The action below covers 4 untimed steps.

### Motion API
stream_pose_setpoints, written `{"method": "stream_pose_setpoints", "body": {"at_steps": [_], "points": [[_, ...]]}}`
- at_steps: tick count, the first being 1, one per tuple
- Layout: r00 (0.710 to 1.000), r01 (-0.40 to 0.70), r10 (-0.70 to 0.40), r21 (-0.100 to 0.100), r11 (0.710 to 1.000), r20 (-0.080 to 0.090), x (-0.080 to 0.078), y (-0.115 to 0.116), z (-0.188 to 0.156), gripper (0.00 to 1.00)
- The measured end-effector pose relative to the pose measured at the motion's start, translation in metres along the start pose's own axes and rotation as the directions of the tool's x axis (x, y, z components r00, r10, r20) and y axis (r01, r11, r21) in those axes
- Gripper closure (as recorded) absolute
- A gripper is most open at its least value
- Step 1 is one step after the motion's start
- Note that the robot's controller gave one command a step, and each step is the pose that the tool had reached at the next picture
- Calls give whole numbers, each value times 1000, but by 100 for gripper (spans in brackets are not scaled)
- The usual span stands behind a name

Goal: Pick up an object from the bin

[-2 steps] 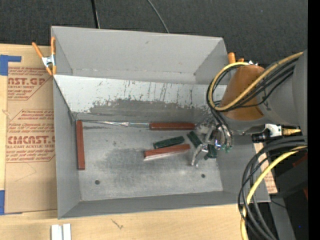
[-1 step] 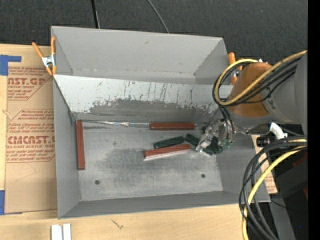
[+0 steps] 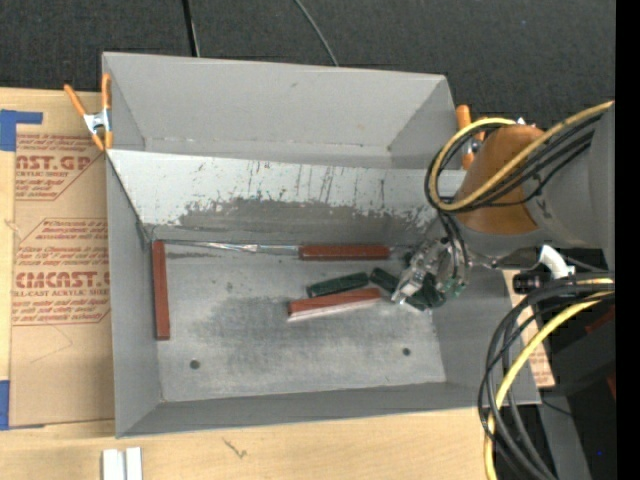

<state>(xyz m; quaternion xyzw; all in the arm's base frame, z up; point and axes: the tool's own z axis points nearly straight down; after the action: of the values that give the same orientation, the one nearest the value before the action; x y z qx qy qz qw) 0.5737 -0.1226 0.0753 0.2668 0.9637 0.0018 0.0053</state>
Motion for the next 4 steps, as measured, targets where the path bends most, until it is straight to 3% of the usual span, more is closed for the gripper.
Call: {"method": "stream_pose_setpoints", "body": {"at_steps": [1, 2, 4], "points": [[1000, 0, 0, 2, 1000, -3, 1, 0, -2, 100], [1000, 0, 0, 8, 1000, -16, 4, -2, -18, 100], [1000, 0, 0, 5, 1000, -8, 2, -1, -54, 100]]}}
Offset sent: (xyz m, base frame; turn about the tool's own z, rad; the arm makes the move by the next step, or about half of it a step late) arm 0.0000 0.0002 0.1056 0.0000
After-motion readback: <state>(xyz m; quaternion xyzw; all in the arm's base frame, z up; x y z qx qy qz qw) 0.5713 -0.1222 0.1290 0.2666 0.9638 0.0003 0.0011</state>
